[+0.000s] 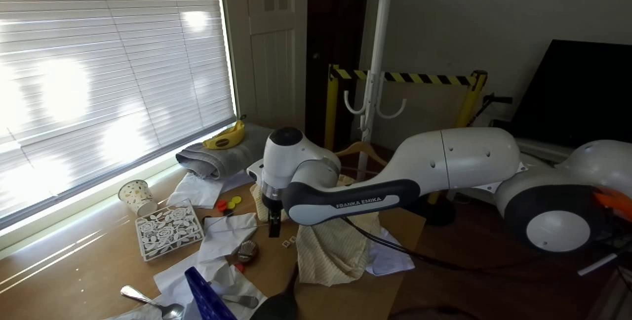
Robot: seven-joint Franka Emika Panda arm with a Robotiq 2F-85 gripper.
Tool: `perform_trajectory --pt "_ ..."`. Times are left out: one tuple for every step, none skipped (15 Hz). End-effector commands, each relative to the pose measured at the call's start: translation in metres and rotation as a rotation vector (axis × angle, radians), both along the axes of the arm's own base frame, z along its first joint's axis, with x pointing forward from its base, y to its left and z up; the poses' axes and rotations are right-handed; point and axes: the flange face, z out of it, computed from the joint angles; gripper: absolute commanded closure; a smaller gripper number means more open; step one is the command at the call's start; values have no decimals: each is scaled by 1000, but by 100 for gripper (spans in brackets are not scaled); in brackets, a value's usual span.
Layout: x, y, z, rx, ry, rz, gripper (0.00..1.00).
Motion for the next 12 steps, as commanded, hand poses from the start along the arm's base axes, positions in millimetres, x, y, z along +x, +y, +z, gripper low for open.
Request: perform_trajectory --pt "4 -4 -8 54 46 146 0" --pt "4 -5 -10 61 57 184 0" --pt "3 -6 -11 62 76 173 0" --pt "2 -8 -12 54 103 121 0" --pt "1 -5 -11 32 69 136 0" --pt "1 -7 -12 32 82 130 0" --pt "1 -8 -13 31 88 127 0" --pt "3 -5 -11 60 64 118 0" --pt "4 -3 -11 76 50 129 0" --pt "5 -2 -12 88 31 127 0" --pt "6 -2 -11 113 33 132 0" --pt "6 -3 -10 143 63 121 0"
